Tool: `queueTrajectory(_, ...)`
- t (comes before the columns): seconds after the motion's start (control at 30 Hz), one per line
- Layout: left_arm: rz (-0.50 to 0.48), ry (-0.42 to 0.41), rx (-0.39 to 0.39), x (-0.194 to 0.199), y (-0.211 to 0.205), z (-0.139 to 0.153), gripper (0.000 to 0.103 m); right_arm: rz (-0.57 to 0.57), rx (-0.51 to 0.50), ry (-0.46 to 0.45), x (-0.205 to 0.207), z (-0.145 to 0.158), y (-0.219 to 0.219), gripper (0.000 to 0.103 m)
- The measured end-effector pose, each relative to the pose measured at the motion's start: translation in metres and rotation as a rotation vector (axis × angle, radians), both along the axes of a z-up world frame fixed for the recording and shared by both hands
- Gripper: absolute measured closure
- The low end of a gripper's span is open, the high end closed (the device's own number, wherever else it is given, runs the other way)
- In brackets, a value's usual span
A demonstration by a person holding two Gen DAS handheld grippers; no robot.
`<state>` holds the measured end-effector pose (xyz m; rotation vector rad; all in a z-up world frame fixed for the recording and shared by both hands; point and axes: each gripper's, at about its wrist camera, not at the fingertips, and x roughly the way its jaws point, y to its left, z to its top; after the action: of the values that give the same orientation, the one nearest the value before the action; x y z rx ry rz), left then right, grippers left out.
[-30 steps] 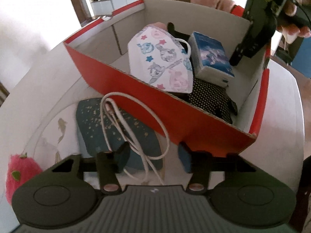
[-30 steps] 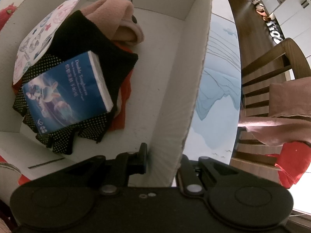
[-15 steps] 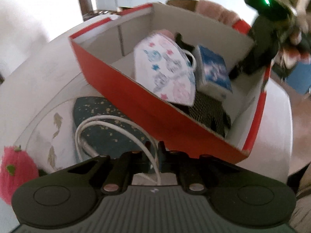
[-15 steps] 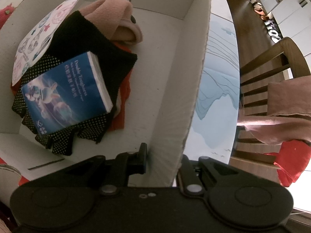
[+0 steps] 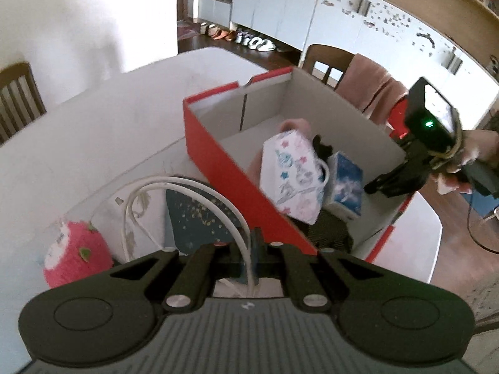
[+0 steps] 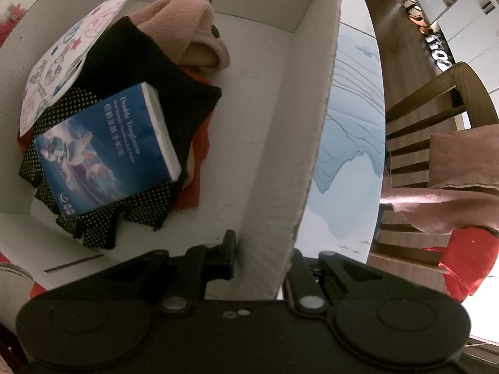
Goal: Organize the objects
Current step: 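Carry the dangling white cable over the box with the left gripper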
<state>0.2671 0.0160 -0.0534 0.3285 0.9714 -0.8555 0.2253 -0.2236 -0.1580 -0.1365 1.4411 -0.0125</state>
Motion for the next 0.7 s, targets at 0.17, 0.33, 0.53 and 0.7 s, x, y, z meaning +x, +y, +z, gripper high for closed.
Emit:
queueTrajectory(0.17,-0.04,-0.023,-0.024,-0.001,-0.013,0.033,0.099,0.002,0.0,-0.002,-0.001,0.0,0.001,0.093)
queueTrajectory(0.33,-0.105,-0.067,-0.072,0.0,-0.039,0.064,0.099,0.003,0.002,-0.003,-0.001,0.0,0.001,0.093)
queueTrajectory(0.53,-0.208,-0.114,-0.084,-0.002,-0.086,0.076,0.099,0.006,0.006,-0.005,-0.001,0.0,0.0,0.093)
queueTrajectory(0.7,-0.259,-0.109,-0.061,-0.002,-0.12,0.064,0.099,0.008,0.008,-0.009,-0.002,0.0,-0.001,0.093)
